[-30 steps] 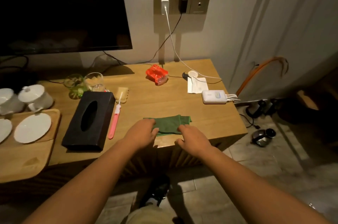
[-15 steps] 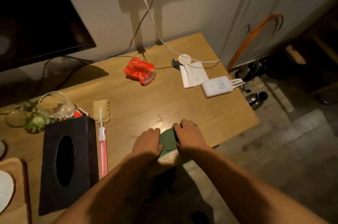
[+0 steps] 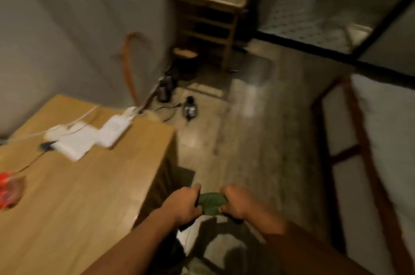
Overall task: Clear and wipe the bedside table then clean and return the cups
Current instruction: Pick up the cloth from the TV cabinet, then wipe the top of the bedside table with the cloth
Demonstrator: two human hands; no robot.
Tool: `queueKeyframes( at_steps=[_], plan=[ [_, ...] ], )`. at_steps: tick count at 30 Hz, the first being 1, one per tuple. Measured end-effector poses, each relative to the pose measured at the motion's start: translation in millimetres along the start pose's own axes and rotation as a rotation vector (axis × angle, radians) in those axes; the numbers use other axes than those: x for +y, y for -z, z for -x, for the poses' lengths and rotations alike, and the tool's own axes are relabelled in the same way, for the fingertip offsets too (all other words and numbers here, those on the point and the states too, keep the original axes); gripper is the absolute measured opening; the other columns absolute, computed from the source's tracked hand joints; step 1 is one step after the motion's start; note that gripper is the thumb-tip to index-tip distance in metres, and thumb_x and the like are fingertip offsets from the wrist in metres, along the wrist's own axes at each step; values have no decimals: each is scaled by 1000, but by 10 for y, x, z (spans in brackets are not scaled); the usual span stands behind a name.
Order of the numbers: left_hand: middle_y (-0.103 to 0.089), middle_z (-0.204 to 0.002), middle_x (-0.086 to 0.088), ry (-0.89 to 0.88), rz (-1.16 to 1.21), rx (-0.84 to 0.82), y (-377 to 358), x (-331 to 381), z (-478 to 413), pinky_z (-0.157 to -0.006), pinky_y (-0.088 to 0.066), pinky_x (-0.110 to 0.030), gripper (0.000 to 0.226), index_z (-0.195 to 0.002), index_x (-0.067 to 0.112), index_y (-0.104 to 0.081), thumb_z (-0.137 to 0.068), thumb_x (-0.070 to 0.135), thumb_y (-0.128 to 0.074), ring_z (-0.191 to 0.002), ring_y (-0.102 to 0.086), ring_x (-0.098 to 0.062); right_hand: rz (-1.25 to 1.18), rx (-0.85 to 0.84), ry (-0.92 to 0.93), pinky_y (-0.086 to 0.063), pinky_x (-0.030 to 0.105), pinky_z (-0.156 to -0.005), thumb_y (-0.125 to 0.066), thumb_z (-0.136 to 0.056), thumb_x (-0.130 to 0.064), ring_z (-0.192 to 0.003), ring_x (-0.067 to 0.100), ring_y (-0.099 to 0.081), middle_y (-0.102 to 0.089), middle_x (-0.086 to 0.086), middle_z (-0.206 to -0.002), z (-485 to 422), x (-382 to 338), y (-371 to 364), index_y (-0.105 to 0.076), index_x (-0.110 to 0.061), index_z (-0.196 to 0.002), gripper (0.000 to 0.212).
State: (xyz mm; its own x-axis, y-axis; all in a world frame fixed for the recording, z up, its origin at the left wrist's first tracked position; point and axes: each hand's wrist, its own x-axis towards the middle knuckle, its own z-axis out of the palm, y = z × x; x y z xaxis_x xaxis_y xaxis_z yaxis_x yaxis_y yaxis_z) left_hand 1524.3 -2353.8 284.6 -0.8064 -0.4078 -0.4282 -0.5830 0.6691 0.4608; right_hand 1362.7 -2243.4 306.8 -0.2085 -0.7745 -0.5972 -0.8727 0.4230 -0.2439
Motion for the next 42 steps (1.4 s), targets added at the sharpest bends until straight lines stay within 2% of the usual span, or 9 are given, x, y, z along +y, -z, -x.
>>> queueKeyframes(
  at_steps=[10, 15, 17, 19, 21, 24, 28, 36, 42],
  plan=[
    [-57, -86, 1, -696, -450, -392, -1386, 3826, -643, -69, -43, -29, 24, -90, 26, -49, -83, 45, -63, -79, -56, -16, -553, 394, -613, -35, 27, -75, -68, -77, -50, -102, 24, -59, -63, 6, -112, 3184, 2813, -1284, -61, -20, -114, 48],
    [-68, -88, 8, -936, -458, -596, -2302, 5703, -331, -70, -52, -23, 25, -102, 30, -61, -83, 47, -64, -76, -64, -4, -760, 487, -980, -39, 24, -66, -65, -81, -40, -79, 13, -58, -56, -1, -82, 4846, 3575, -2002, -64, -23, -92, 20],
    [-64, -81, 11, -1085, -482, -630, -2598, 6367, -180, -60, -44, -10, 15, -90, 36, -57, -85, 49, -62, -68, -59, 4, -834, 590, -1072, -41, 25, -62, -67, -79, -40, -74, 11, -59, -60, -4, -79, 5419, 3752, -2207, -63, -24, -84, 17],
    [-60, -79, 12, -1197, -529, -668, -2904, 6946, -50, -57, -38, -9, 16, -87, 34, -55, -88, 49, -59, -66, -55, 3, -915, 668, -1162, -40, 26, -59, -69, -80, -38, -68, 12, -58, -57, -9, -74, 5896, 3916, -2386, -59, -25, -77, 17],
    [-62, -85, 6, -1258, -572, -706, -3214, 7438, 36, -67, -44, -20, 23, -93, 27, -59, -91, 50, -55, -74, -59, -8, -961, 673, -1245, -36, 22, -54, -66, -84, -34, -65, 8, -52, -54, -9, -72, 6246, 4115, -2529, -51, -28, -71, 21],
    [-68, -91, -2, -1323, -601, -755, -3583, 8023, 44, -77, -53, -30, 37, -100, 19, -64, -92, 52, -51, -81, -64, -16, -1047, 682, -1295, -49, 26, -70, -65, -87, -31, -80, 18, -63, -67, 2, -87, 6583, 4485, -2743, -64, -18, -82, 14],
    [-65, -81, 3, -1383, -570, -786, -4062, 8963, -212, -70, -52, -25, 29, -92, 23, -63, -90, 51, -56, -73, -62, -11, -1106, 716, -1376, -50, 30, -87, -63, -90, -33, -96, 22, -63, -68, 8, -105, 7011, 5263, -2906, -66, -11, -104, 26],
    [-58, -84, 7, -1430, -595, -776, -5025, 11027, -774, -65, -40, -19, 23, -88, 26, -57, -82, 44, -68, -76, -56, -7, -1159, 865, -1517, -47, 32, -94, -62, -90, -35, -107, 23, -62, -66, 7, -115, 7860, 6906, -3016, -64, -13, -116, 33],
    [-50, -78, 17, -1520, -712, -897, -5786, 12379, -798, -62, -34, -15, 16, -85, 30, -55, -88, 44, -62, -72, -49, 0, -1319, 838, -1568, -49, 29, -82, -57, -92, -34, -86, 18, -62, -63, 1, -93, 8656, 7913, -3338, -64, -15, -95, 21]
  ],
)
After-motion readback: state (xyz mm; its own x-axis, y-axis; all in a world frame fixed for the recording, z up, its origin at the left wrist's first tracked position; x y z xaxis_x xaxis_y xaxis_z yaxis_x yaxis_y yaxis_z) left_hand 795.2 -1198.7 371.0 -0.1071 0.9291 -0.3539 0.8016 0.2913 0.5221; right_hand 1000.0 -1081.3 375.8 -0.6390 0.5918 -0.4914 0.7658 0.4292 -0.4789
